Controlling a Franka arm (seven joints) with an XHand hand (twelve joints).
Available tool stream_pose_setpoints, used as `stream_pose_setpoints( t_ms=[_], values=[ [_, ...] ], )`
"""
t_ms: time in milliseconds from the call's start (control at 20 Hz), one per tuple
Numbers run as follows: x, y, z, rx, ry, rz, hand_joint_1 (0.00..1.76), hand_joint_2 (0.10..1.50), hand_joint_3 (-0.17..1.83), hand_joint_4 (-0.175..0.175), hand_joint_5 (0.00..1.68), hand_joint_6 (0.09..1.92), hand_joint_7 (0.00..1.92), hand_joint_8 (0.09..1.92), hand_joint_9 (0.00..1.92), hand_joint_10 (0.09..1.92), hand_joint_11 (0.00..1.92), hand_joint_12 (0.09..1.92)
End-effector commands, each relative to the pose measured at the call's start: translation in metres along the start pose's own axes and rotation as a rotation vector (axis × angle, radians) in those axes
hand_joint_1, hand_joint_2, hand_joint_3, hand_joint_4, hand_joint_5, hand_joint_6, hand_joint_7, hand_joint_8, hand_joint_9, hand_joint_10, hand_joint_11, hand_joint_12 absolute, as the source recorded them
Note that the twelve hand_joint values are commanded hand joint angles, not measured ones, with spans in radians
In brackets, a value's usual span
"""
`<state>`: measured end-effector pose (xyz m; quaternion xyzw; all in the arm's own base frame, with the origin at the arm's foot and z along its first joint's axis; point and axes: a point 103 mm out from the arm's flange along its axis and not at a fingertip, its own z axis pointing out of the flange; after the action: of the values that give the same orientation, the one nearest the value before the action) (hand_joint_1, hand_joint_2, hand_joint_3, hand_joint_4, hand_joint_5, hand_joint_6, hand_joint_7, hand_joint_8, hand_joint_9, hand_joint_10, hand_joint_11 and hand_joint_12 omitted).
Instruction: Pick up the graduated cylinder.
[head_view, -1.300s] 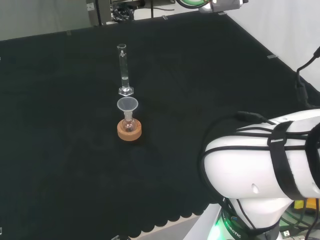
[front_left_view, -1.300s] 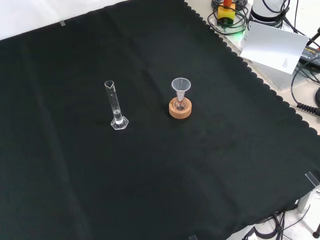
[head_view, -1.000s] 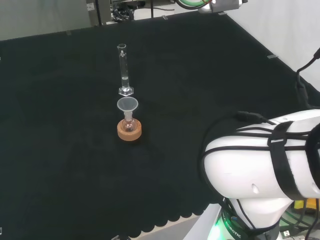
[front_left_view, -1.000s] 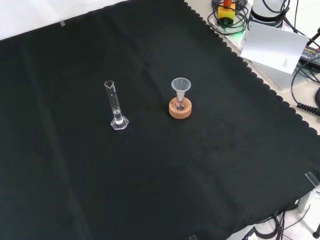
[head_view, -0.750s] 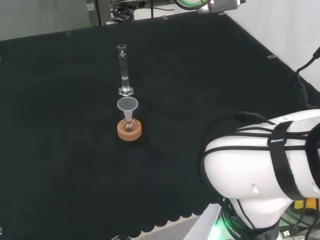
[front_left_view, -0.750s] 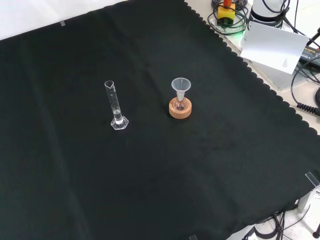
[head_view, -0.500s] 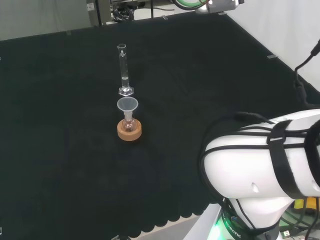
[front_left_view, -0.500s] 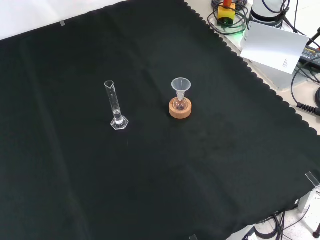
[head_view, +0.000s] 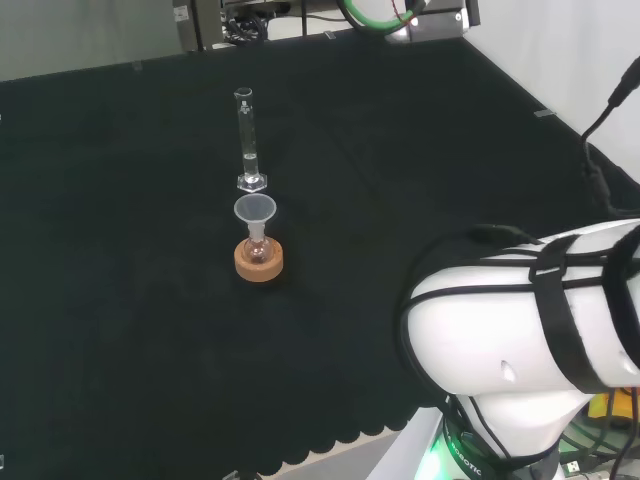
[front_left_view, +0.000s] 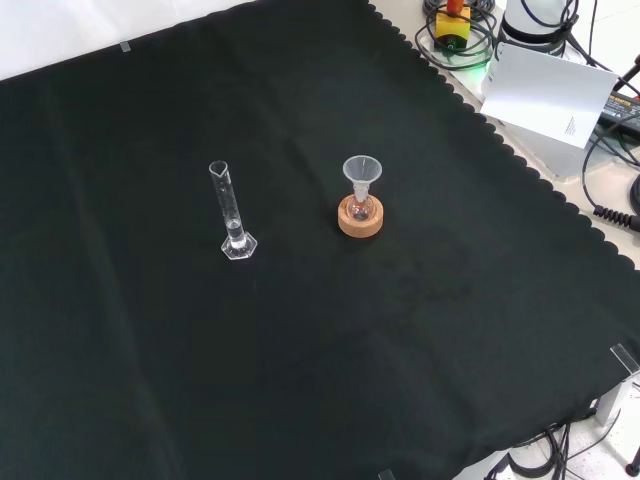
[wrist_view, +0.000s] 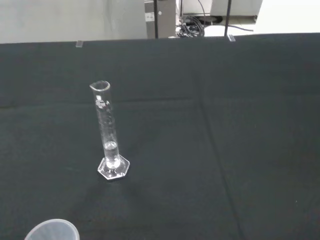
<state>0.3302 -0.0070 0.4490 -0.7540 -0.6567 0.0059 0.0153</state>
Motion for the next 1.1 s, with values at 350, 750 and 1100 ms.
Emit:
stream_pose_setpoints(
  t_ms=[350, 750, 1100],
  values=[
    [-0.031, 0.075, 0.056, 0.009, 0.051, 0.01, 0.09, 1.21, 0.3, -0.004, 0.24, 0.09, 0.01, 0.48, 0.15, 0.64, 0.0, 1.34],
    [-0.02, 0.147, 0.111, -0.053, 0.136, -0.039, 0.28, 1.13, 0.25, -0.023, 0.28, 0.09, 0.06, 0.52, 0.22, 0.66, 0.01, 1.38],
    [0.002, 0.175, 0.158, -0.057, 0.158, -0.123, 0.45, 1.05, 0.23, -0.028, 0.28, 0.09, 0.1, 0.55, 0.27, 0.67, 0.06, 1.39]
  ],
)
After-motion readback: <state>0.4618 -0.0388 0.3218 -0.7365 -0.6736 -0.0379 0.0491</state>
